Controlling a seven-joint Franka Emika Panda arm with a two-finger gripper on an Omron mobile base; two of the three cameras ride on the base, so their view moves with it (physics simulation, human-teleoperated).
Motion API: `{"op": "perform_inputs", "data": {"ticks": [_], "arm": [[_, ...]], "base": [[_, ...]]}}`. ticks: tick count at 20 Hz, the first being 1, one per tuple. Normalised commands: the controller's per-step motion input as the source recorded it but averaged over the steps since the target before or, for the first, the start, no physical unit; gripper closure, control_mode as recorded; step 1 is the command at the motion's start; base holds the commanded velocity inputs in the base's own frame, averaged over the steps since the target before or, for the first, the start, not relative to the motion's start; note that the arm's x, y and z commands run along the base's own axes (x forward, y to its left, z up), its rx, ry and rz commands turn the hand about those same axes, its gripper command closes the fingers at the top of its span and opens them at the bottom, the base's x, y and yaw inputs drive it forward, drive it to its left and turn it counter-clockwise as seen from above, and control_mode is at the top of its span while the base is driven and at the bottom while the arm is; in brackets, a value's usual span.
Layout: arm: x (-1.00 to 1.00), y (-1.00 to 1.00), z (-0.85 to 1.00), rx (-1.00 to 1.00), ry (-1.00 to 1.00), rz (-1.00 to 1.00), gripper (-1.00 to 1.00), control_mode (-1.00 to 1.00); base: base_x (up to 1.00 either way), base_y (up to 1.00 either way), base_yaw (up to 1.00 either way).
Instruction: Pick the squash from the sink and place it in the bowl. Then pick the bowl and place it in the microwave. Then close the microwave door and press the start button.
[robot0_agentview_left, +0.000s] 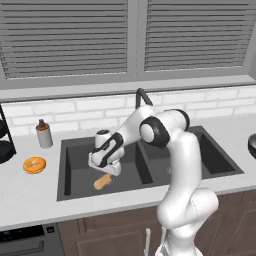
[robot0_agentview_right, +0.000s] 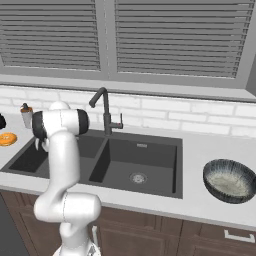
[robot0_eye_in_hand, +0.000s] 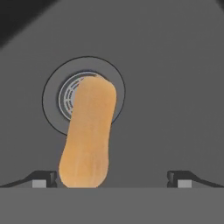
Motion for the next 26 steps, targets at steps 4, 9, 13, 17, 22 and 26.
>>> {"op": "perform_inputs", "data": {"ticks": [4, 9, 13, 17, 22, 26], "arm": [[0.11, 0.01, -0.34, 0.0, 0.04, 0.0, -1.0, -1.0], [0.16, 0.0, -0.3, 0.0, 0.01, 0.0, -1.0, -1.0], [0.28, 0.06, -0.09, 0.0, 0.0, -0.02, -1.0, -1.0], [0.26, 0.08, -0.19, 0.0, 0.0, -0.01, -1.0, -1.0], [0.05, 0.0, -0.36, 0.0, 0.04, 0.0, -1.0, -1.0], [0.0, 0.0, -0.44, 0.0, 0.06, 0.0, -1.0, -1.0]], "base": [[0.0, 0.0, 0.0], [0.0, 0.0, 0.0], [0.0, 0.0, 0.0], [0.0, 0.0, 0.0], [0.0, 0.0, 0.0], [0.0, 0.0, 0.0]]}}
